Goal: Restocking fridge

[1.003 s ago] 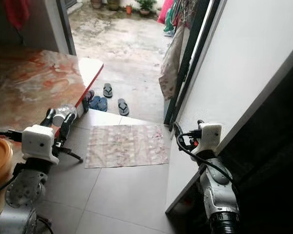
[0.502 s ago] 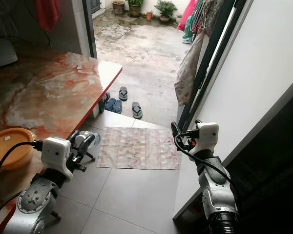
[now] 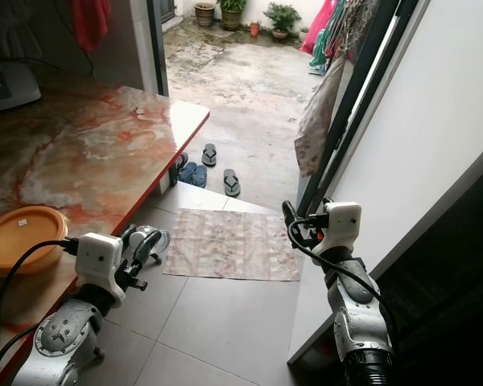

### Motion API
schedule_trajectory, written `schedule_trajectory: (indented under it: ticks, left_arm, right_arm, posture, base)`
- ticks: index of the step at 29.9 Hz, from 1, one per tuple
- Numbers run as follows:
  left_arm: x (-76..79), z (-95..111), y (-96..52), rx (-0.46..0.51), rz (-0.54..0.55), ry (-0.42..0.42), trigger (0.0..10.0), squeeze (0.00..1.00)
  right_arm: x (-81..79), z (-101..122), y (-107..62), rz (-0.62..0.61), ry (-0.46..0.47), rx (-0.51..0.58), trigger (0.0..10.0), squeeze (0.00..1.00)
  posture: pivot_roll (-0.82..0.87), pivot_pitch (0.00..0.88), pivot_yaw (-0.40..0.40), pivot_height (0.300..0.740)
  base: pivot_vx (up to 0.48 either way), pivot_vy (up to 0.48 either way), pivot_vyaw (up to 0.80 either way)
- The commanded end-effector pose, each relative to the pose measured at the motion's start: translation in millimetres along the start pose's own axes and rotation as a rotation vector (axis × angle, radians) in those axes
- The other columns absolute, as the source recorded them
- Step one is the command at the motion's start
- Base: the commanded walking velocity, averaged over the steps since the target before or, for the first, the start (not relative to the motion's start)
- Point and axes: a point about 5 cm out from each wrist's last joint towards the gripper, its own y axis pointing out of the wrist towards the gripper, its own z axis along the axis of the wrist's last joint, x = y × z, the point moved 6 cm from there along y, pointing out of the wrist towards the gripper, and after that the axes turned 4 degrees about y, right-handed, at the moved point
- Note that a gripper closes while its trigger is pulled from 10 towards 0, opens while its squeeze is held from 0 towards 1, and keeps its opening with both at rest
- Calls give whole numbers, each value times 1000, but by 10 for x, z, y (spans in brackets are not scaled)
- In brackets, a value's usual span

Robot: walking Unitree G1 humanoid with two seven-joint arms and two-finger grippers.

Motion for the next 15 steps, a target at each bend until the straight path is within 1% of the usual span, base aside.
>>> schedule_trajectory:
  ticks: [1,15]
  left_arm:
    - [26,97,19,26,-12,20,10000,0]
    - [-2,115,10,34,3,16,10000,0]
  right_arm:
    - [57,22,-3,-16,-7,6,10000,0]
    - [52,23,-12,-15,-1,8,10000,0]
  posture:
    - [102,56,-84,740]
    - [96,57,-88,740]
  base:
    - [0,0,0]
    - [0,0,0]
